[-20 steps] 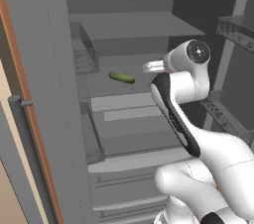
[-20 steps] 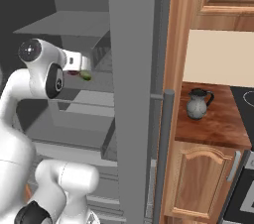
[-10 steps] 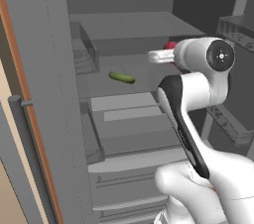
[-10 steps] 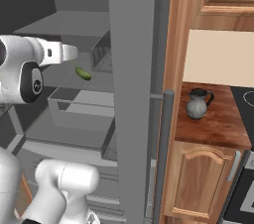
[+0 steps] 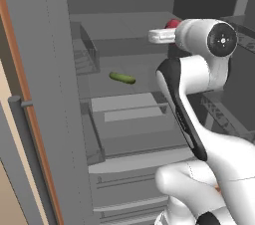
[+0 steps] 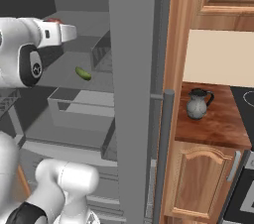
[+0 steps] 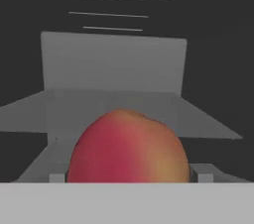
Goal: Move the cucumber and peach from the second highest shelf to the top shelf to make space. Then, place the pitcher from the counter on the cleared second highest shelf.
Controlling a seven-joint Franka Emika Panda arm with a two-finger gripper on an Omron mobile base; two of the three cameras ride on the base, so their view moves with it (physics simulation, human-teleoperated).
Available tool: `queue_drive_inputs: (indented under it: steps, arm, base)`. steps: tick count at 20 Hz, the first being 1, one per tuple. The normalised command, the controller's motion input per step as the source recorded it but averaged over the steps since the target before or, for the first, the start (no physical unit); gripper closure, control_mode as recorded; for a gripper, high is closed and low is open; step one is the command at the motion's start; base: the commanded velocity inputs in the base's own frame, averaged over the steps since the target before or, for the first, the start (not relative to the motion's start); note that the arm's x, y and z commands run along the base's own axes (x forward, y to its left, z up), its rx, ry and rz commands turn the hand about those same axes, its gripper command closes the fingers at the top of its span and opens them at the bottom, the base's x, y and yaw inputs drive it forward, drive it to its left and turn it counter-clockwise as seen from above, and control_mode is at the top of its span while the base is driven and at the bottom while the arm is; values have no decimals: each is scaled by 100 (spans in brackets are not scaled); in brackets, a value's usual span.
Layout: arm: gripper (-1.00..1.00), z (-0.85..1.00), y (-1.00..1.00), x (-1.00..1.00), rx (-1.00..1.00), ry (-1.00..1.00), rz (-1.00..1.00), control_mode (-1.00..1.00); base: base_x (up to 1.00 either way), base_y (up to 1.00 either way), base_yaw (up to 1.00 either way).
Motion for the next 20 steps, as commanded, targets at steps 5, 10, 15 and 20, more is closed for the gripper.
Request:
queue_drive_inputs:
  steps: [5,10,15,20]
  arm:
    - [100,8,0,66,0,15,-1,-100]
    - [100,-13,-11,79,0,17,0,-100]
    - [100,-31,-15,80,0,10,0,-100]
    - [100,-25,-11,86,0,6,0,-100]
  base:
    - [0,0,0]
    - [0,0,0]
    - [0,0,0]
    - [0,0,0]
